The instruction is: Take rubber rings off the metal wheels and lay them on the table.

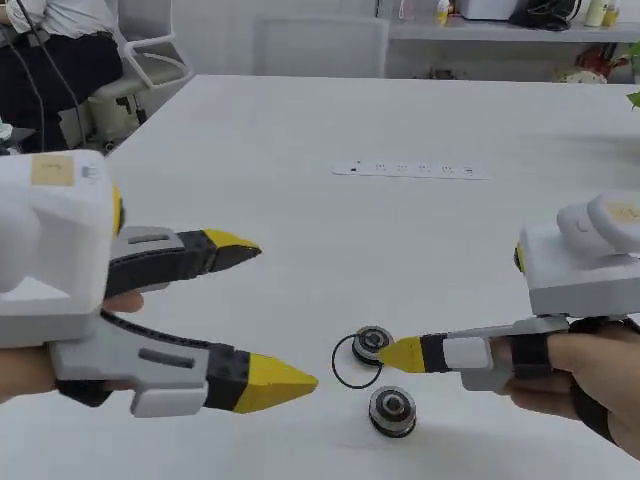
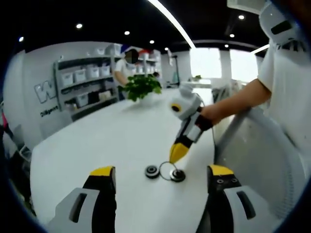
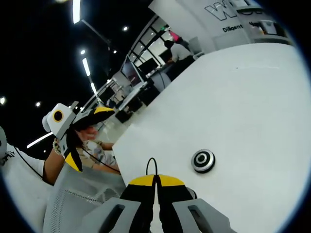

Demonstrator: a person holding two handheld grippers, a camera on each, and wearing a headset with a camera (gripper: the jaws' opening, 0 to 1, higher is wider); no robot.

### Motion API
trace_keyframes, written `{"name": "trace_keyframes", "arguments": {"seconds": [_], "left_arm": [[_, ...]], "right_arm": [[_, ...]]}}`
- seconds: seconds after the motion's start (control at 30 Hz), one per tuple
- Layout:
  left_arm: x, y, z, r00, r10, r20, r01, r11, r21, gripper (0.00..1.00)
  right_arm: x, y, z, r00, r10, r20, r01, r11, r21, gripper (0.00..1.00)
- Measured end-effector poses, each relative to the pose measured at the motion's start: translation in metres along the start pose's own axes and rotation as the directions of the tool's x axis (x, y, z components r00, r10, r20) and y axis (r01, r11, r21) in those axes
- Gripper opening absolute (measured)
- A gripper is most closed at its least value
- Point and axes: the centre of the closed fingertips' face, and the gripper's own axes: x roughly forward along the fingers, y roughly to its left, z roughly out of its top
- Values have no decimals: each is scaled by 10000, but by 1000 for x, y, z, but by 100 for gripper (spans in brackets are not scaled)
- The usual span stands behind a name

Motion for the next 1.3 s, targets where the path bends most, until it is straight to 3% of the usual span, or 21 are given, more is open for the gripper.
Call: {"name": "trace_keyframes", "arguments": {"seconds": [0.17,0.3,0.53,0.87,0.97,1.13,1.23,1.3], "left_arm": [[-14,9,-21,9972,697,-262,-708,9966,-433,86],[-22,12,-38,9941,960,-502,-995,9925,-715,91],[-19,8,-50,9921,1206,-350,-1243,9831,-1342,100],[-5,-11,-68,9963,532,-676,-644,9824,-1755,100],[-6,-11,-70,9957,517,-764,-646,9820,-1778,100],[-6,-12,-66,9978,504,-429,-584,9752,-2134,100],[-6,-13,-70,9969,448,-646,-567,9787,-1971,100],[-5,-14,-72,9963,406,-752,-541,9809,-1868,100]], "right_arm": [[3,5,2,9999,128,63,-128,9999,-48,0],[7,8,1,9999,129,10,-129,9999,-95,0],[17,10,-6,9997,143,-207,-150,9994,-305,0],[20,9,-11,9994,43,-330,-63,9981,-605,0],[23,8,-13,9992,-43,-403,20,9983,-578,0],[31,4,-20,9982,-292,-517,259,9976,-642,0],[35,-1,-24,9967,-507,-637,458,9960,-764,0],[37,-6,-27,9943,-803,-705,712,9898,-1235,0]]}}
